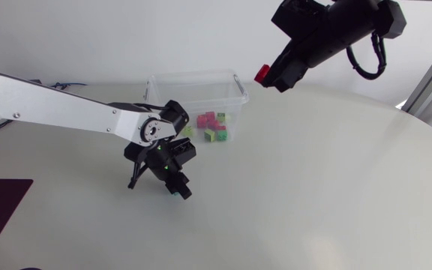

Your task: Place the duplo bricks in the container

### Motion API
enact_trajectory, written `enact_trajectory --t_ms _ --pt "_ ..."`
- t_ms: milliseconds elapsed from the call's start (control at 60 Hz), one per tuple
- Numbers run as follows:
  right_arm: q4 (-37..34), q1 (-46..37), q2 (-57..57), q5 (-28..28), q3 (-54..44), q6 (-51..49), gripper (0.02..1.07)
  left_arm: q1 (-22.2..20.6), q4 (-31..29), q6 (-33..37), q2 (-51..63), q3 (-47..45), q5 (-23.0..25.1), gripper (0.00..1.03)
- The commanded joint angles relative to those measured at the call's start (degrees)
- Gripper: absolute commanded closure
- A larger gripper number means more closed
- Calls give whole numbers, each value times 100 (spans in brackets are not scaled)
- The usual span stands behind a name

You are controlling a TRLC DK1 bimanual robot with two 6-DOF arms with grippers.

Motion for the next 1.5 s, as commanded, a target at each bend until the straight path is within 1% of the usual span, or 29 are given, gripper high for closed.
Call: enact_trajectory --t_ms 0,150,217,317,483,500,600,733,767,833,950,967,1000,1033,1050,1083,1100,1117,1217,1250,1283,1300,1317,1350,1367,1383,1400,1433,1483 --pt "-65 3 402 35 434 224 82 153 -67 -95 -490 294 -36 81" --pt "102 65 999 9 1006 506 82 478 -76 -86 -895 566 -19 81" --pt "304 109 1245 9 1172 646 82 654 -76 -95 -1018 733 -1 81" --pt "515 170 1571 9 1436 822 82 891 -41 -130 -1123 988 157 81" --pt "902 250 2089 9 1770 1015 82 1374 627 -543 -1202 1375 535 81" --pt "955 250 2195 18 1823 1051 82 1453 794 -657 -1220 1410 605 81" --pt "1086 241 2546 26 2122 1130 82 1638 1330 -895 -1273 1419 772 80" --pt "1192 223 3056 44 2596 1165 82 1735 2042 -1123 -1308 1322 825 79" --pt "1297 223 3153 53 2649 1165 82 1761 2350 -1237 -1317 1261 834 78" --pt "1482 241 3346 79 2772 1165 82 1779 2640 -1378 -1273 1296 878 78" --pt "1500 285 3803 176 3194 1156 81 1743 2939 -1440 -1053 1384 869 78" --pt "1500 293 3864 202 3264 1156 78 1726 3044 -1501 -965 1437 869 78" --pt "1464 311 4014 264 3449 1147 61 1717 3062 -1510 -824 1560 869 76" --pt "1456 329 4111 404 3581 1147 40 1717 3141 -1589 -719 1639 869 76" --pt "1447 329 4155 475 3660 1147 28 1717 3167 -1633 -631 1718 869 76" --pt "1368 329 4225 519 3792 1156 12 1717 3167 -1668 -534 1806 860 76" --pt "1333 337 4242 527 3827 1165 8 1726 3167 -1712 -464 1885 860 76" --pt "1271 337 4242 527 3844 1165 6 1726 3176 -1747 -394 1955 860 75" --pt "1289 337 4040 527 3686 1218 6 1682 3158 -1809 11 2386 781 75" --pt "1333 337 3926 527 3572 1235 6 1664 3149 -1800 142 2526 702 72" --pt "1438 320 3750 527 3361 1253 6 1638 3088 -1800 309 2720 658 65" --pt "1500 320 3654 527 3238 1253 6 1629 3070 -1800 336 2755 649 63" --pt "1596 311 3469 527 3018 1253 6 1620 2965 -1800 485 2931 579 51" --pt "1693 311 3267 527 2763 1244 6 1594 2947 -1800 582 3036 544 37" --pt "1746 311 3144 527 2631 1244 6 1585 2921 -1800 643 3098 535 27" --pt "1781 311 3073 527 2544 1244 6 1585 2903 -1800 661 3124 535 23" --pt "1834 311 2924 527 2385 1226 6 1568 2842 -1800 714 3203 526 13" --pt "1895 311 2713 536 2166 1209 6 1550 2807 -1791 749 3238 517 5" --pt "1974 320 2353 571 1823 1200 6 1497 2798 -1738 784 3212 377 4"
